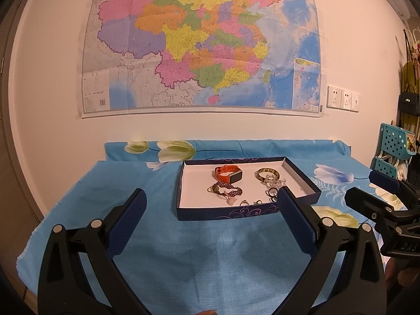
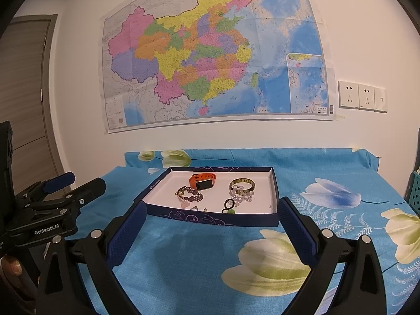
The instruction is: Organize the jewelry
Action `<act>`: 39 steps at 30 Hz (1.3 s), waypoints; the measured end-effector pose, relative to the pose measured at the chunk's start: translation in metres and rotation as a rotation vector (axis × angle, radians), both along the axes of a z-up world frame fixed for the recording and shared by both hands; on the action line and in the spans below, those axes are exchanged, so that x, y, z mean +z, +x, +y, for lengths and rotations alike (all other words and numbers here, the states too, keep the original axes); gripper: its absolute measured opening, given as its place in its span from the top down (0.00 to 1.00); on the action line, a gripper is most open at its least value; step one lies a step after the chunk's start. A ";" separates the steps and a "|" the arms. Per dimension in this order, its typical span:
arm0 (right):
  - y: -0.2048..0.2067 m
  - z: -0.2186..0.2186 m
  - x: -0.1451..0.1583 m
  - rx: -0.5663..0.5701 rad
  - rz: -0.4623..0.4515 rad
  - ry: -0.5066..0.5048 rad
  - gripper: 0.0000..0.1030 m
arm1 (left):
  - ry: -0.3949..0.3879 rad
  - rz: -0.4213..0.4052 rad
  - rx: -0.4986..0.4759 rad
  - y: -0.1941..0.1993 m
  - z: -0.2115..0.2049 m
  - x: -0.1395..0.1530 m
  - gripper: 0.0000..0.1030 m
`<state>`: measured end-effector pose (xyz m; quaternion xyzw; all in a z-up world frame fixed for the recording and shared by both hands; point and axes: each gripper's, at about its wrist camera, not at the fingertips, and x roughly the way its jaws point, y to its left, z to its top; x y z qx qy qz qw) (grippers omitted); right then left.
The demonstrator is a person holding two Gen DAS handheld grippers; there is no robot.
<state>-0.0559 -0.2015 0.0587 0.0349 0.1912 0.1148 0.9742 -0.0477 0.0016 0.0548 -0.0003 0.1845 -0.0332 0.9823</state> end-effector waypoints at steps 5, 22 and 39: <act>0.000 0.000 0.000 0.000 -0.002 0.001 0.06 | 0.000 -0.001 0.002 -0.001 0.000 0.000 0.05; 0.001 -0.001 -0.001 0.000 0.001 0.001 0.06 | 0.003 -0.003 0.001 -0.001 -0.001 0.001 0.05; 0.045 -0.045 -0.027 -0.083 0.186 -0.060 0.06 | -0.037 0.115 -0.010 0.023 0.012 -0.021 0.05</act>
